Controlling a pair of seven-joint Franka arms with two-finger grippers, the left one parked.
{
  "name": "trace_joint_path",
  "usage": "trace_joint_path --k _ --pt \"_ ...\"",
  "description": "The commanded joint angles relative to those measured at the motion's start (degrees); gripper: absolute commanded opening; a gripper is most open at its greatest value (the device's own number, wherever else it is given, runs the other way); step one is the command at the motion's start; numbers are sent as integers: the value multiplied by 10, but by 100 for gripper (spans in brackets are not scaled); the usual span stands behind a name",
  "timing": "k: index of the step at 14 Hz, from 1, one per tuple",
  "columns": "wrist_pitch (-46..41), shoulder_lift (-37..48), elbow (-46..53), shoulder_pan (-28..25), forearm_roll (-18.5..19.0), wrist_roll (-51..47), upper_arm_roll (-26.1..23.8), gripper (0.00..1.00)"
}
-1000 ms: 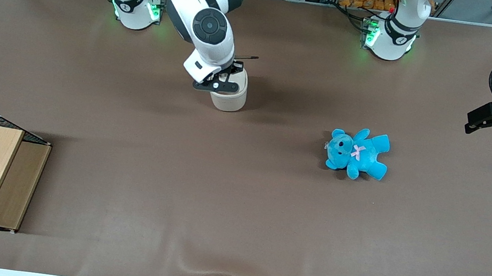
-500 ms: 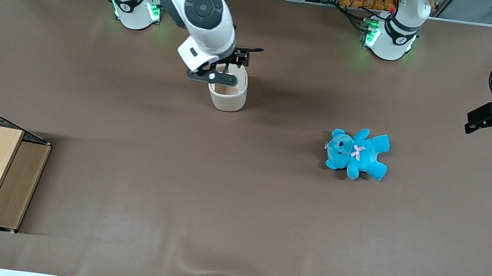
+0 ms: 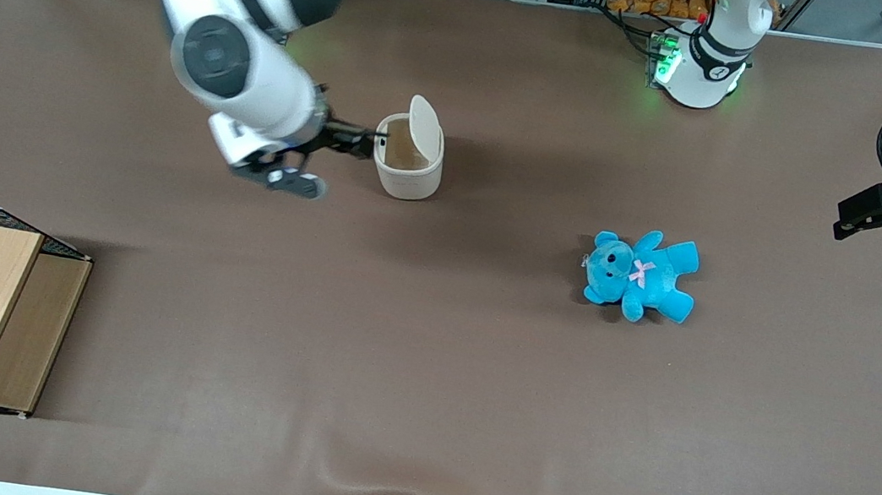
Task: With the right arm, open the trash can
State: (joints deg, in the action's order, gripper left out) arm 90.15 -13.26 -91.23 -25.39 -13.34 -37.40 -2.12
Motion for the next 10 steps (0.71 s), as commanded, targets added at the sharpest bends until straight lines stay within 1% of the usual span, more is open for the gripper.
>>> trace_joint_path --k 1,3,6,10 --pt "-46 2 34 66 5 59 -9 100" --pt "-53 9 35 110 8 88 -9 100" --pt "-51 22 35 159 24 122 -9 100" --pt "-46 42 35 224 36 229 -9 100"
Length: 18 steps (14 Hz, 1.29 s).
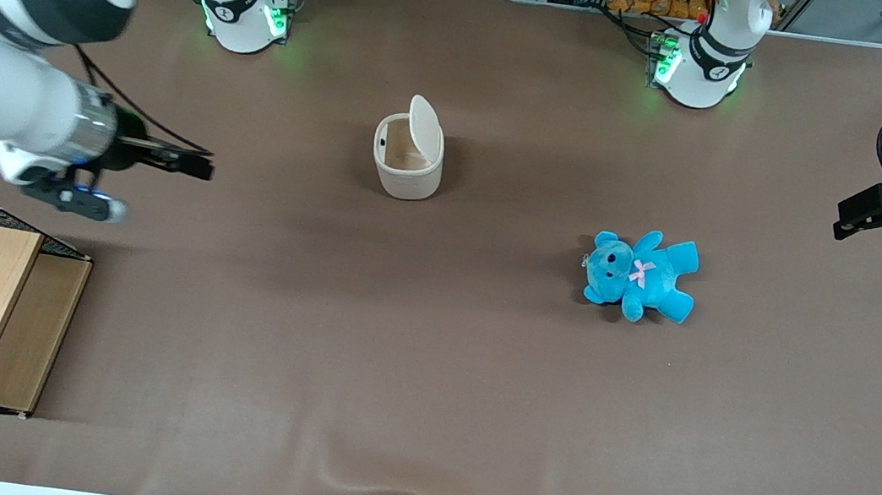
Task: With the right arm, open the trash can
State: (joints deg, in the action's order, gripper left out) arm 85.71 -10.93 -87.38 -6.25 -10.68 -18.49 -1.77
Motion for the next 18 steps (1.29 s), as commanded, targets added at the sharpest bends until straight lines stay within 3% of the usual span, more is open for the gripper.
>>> trace_joint_path --k 1,4,6,11,15,18 --pt "-3 27 -7 46 9 49 -11 100" --pt "-14 64 -22 65 15 76 -11 100" --pt "-15 105 -34 64 54 68 -12 100" --pt "-30 185 -60 68 74 68 -12 100" --pt "1 166 -34 70 106 77 -12 100" --pt "2 158 -24 77 103 76 -12 100"
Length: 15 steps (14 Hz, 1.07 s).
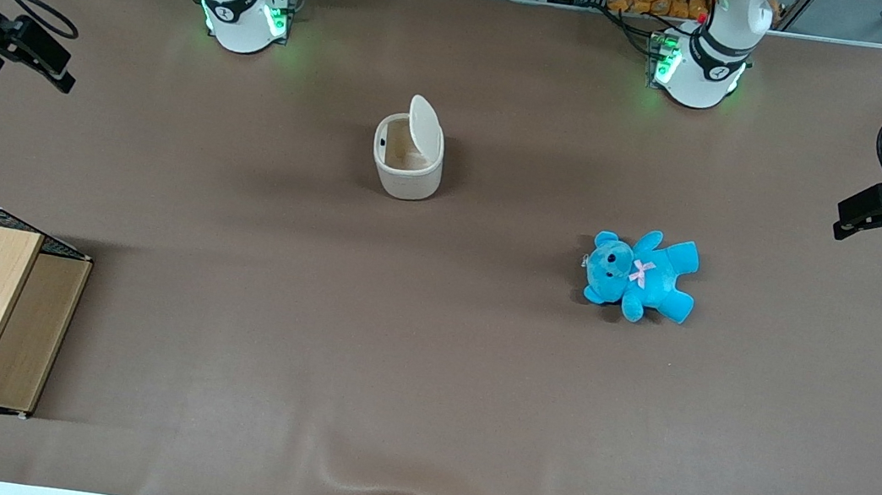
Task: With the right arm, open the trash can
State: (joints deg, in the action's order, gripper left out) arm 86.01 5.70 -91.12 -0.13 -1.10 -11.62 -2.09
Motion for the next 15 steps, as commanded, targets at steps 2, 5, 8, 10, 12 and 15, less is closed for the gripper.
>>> trace_joint_path --k 2,5,8,10,12,15 --pt "-1 -16 24 17 5 6 -9 100" --pt "0 -21 28 15 9 10 -9 100" --pt "6 -30 27 17 39 56 -9 100" --pt "8 -31 27 15 44 61 -9 100" --pt "8 -35 26 17 37 62 -9 100" --pt "12 -37 27 12 36 61 -9 100"
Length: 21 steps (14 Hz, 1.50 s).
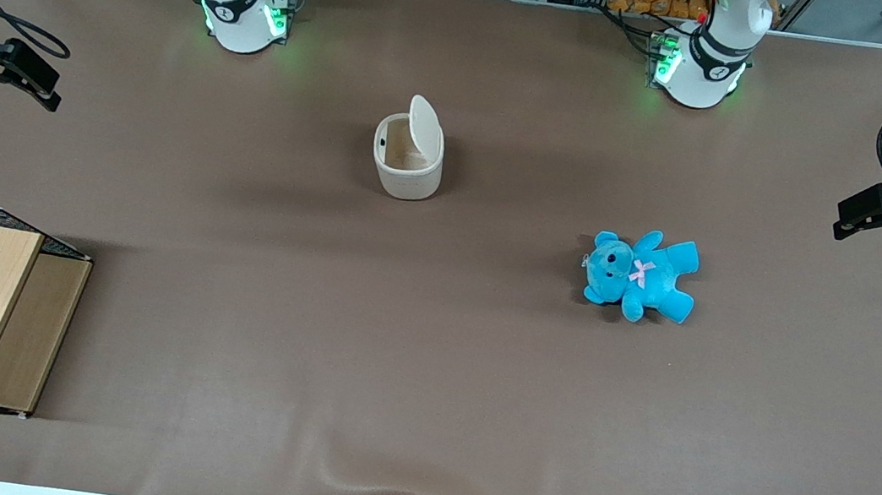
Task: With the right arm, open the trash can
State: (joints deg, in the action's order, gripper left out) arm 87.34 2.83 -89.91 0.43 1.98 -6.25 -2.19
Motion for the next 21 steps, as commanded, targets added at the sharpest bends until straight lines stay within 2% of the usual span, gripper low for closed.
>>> trace_joint_path --k 1,21 --pt "-2 -8 15 6 5 7 -9 100" --pt "-9 -14 14 21 4 30 -8 100"
